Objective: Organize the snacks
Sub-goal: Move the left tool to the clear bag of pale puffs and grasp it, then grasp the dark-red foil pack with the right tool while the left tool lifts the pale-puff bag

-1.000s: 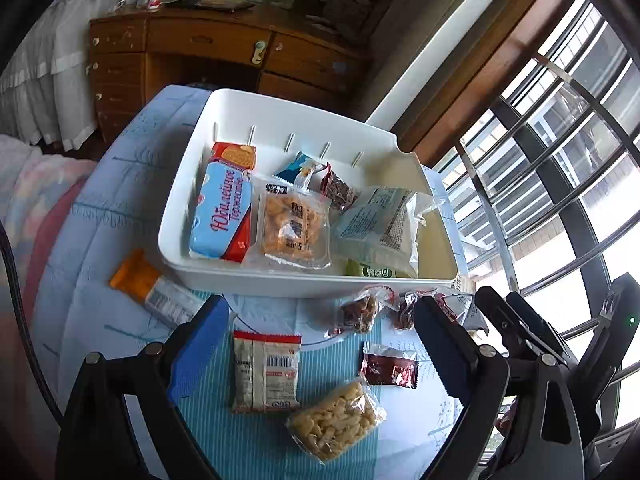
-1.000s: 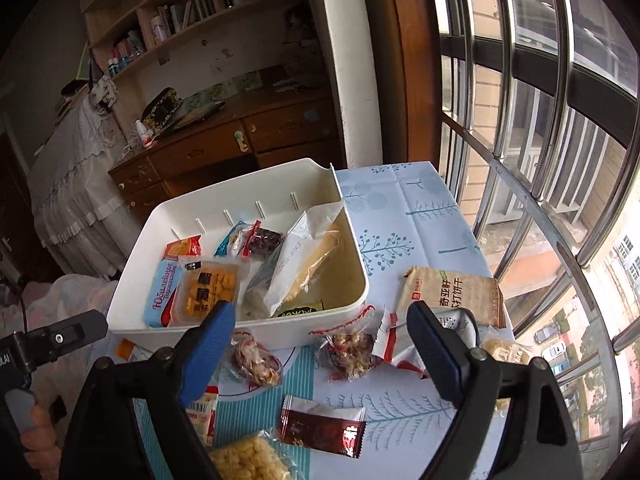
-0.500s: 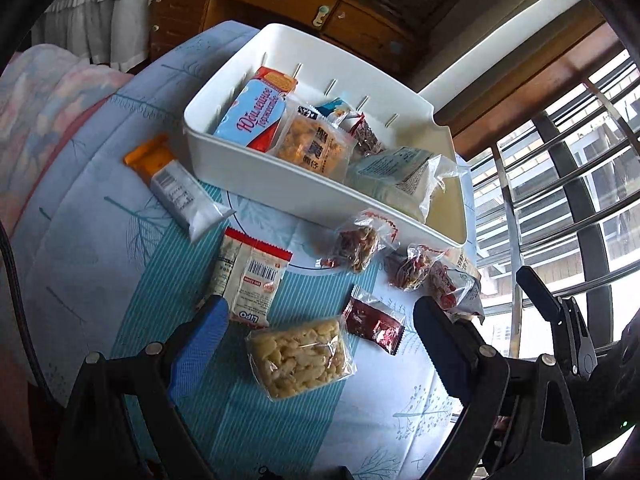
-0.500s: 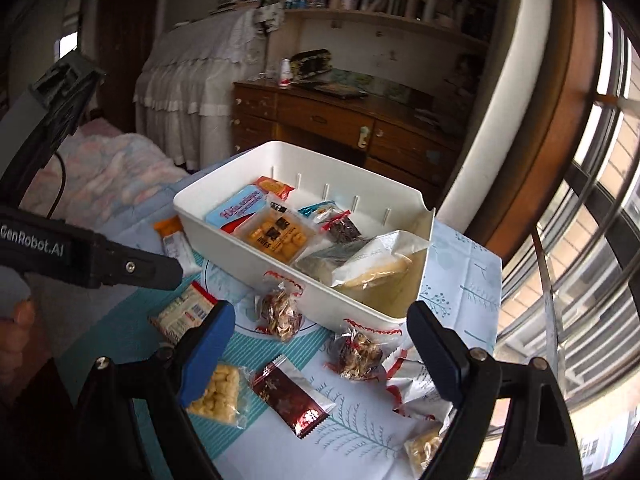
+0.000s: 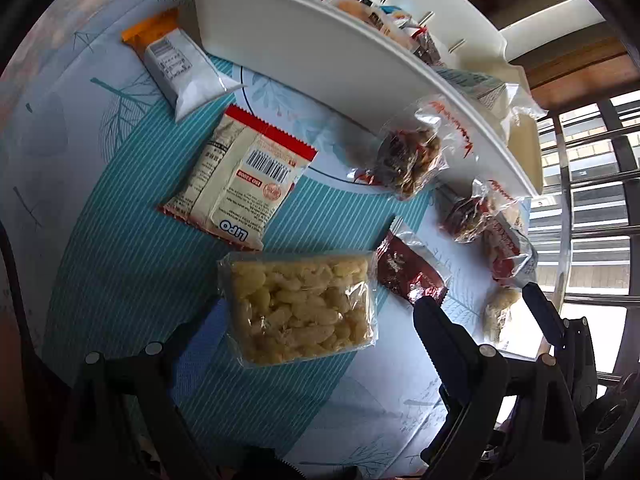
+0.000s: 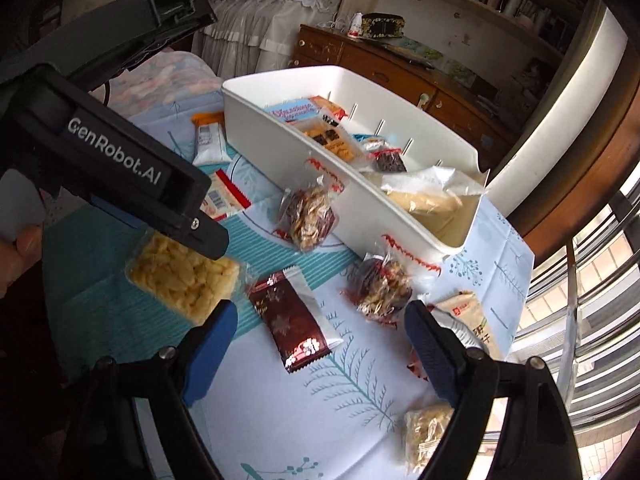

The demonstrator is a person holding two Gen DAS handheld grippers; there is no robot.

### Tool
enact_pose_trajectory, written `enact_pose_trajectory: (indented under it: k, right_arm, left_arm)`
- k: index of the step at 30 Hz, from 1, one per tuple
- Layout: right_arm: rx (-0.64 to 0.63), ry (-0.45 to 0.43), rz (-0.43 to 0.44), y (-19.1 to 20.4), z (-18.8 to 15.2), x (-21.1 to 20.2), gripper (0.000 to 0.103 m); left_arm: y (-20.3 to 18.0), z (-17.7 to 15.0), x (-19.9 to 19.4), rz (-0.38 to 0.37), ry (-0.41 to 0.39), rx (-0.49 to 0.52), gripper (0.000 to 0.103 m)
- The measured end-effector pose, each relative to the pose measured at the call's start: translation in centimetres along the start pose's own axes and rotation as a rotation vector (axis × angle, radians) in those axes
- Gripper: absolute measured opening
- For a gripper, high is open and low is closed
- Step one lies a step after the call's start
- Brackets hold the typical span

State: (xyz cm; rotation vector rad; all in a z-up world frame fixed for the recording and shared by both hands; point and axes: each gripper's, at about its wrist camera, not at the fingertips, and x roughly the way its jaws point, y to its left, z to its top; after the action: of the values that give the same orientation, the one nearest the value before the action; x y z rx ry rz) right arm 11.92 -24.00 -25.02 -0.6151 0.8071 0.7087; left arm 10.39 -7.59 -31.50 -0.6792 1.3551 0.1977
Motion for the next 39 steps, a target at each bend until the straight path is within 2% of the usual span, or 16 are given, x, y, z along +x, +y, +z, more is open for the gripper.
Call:
enact_pose_trajectory:
  k: [6,13,20,22,24,32,37,39]
  right_arm:
    - [-0.004,0.06,-0.001,0.0,-2.4,1.9,0.081]
    - [0.017,0.066,0.029,-0.2,-3.2,3.3,0.078]
    - [0.009,0.049,0.051,0.4,-3.6,4.0,0.078]
    - [0.017,0.038,0.063,0.7,-3.7,4.1,0.076]
    - [0.013,0.035,0.067,1.1,-3.7,4.3,0.074]
    - [0.012,0.022,0.091,2.1,-3.7,5.0,0.073]
    - [0.036,0.022,0.092,2.0,-3.6,5.1,0.063]
    - [0.045,0.024,0.07,2.0,-3.6,5.0,0.05]
  left_arm:
    - [-0.9,-0.1,1.7,0.096,0.023,-0.007,0.093]
    - [-1.7,0.2,3.4,0.199,0.052,-0.001,0.095]
    - [-1.3,1.2,4.5,0.2,0.093,-0.019,0.095]
    - [-0.3,1.4,5.5,0.165,0.145,-0.076,0.095]
    - [0.5,1.5,5.7,0.124,0.165,-0.128,0.095]
    - [0.7,2.7,5.6,0.13,0.167,-0.115,0.087]
    - [-0.2,2.6,5.5,0.153,0.163,-0.1,0.086]
    - [-0.2,2.8,4.8,0.172,0.158,-0.096,0.085]
